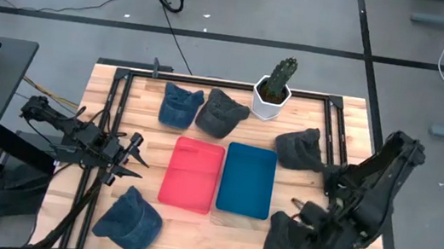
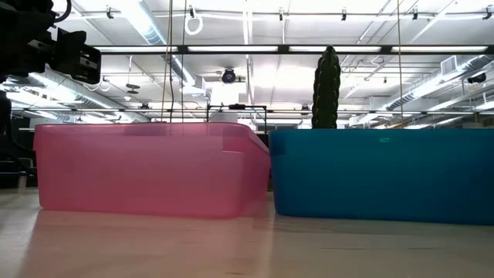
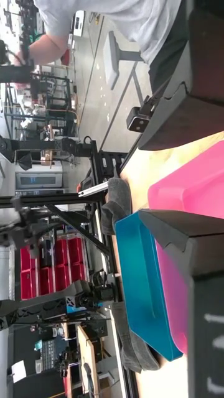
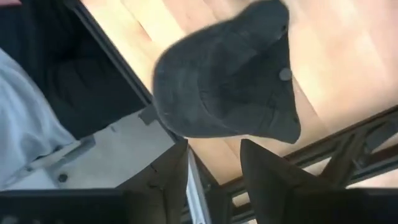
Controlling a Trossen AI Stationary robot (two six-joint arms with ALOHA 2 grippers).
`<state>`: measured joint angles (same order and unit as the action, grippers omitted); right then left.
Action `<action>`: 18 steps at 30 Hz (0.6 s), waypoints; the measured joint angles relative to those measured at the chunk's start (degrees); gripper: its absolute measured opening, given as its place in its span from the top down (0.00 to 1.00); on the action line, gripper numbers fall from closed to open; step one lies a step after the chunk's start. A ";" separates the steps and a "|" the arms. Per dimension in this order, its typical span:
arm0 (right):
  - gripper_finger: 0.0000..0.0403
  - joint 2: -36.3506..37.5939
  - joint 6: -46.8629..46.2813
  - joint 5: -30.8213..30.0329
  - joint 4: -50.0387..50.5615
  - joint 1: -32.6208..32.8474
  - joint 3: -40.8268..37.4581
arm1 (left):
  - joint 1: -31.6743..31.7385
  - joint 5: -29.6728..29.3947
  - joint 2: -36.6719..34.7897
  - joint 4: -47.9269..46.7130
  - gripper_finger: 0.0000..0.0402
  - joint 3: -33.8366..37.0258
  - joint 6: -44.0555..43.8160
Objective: Pick & Place hat
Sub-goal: Put the bottom black cap into the blue bin
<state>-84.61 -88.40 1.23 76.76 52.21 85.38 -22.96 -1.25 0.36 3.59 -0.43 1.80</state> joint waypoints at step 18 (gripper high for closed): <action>0.63 -0.53 14.36 5.50 -71.07 -1.88 -29.07 | 0.02 0.00 0.00 -0.02 0.58 0.00 0.00</action>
<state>-85.14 -74.04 6.72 5.70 50.33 56.31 -22.94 -1.26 0.36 3.57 -0.43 1.81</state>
